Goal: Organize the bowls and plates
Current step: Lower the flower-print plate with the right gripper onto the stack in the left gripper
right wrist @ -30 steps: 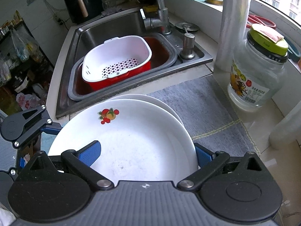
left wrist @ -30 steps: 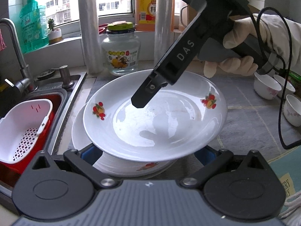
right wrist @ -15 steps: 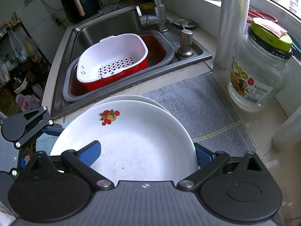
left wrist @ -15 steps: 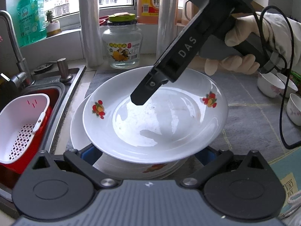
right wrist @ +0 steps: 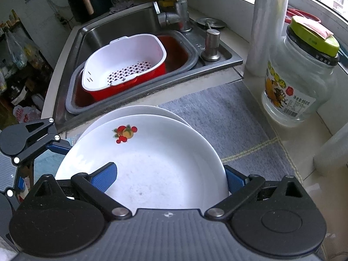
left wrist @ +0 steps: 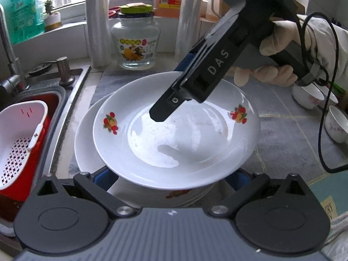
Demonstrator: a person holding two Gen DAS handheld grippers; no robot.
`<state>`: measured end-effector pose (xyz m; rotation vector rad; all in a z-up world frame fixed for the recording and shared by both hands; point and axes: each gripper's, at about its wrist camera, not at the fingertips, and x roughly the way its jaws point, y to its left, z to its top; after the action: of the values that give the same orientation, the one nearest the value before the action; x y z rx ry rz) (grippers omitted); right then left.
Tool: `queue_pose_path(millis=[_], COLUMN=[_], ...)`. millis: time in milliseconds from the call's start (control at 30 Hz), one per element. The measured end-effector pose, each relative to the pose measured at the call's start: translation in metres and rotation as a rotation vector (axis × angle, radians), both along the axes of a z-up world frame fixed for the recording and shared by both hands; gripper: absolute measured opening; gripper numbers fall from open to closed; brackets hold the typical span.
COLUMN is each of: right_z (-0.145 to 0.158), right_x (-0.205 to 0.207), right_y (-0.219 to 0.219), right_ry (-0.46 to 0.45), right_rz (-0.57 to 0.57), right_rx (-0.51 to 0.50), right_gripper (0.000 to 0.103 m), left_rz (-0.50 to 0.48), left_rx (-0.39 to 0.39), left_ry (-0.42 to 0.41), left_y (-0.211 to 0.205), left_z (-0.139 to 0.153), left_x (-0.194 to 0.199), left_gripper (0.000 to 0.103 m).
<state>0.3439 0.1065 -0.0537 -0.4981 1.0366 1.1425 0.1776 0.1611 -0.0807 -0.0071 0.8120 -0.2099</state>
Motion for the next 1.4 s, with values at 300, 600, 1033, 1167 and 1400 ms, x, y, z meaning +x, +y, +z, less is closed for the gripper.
queue_pose_path(millis=[300,600,1033,1167,1400], right_z=[-0.001,0.000,0.003,0.003,0.004], right_x=[-0.004,-0.006,-0.008,-0.008,-0.008], right_y=[0.002,0.002,-0.001,-0.004,-0.007], right_ry=[-0.019,-0.032,-0.041,-0.036,-0.028], right_rz=[0.014,0.013,0.007,0.004,-0.002], right_rx=[-0.007,-0.016,-0.018,-0.012,-0.008], right_gripper=[0.103,0.103,0.103,0.103,0.103], left_rz=[-0.043,-0.100,-0.147,-0.160,-0.173], left_rx=[-0.025,-0.015,0.002,0.004,0.005], left_ry=[0.074,0.148,0.223,0.236,0.243], left_y=[0.008,0.012,0.015,0.017,0.019], left_z=[-0.004,0.000,0.007,0.008,0.008], left_x=[0.006,0.017,0.025,0.028,0.029], left_gripper=[0.102,0.101,0.100,0.100,0.100])
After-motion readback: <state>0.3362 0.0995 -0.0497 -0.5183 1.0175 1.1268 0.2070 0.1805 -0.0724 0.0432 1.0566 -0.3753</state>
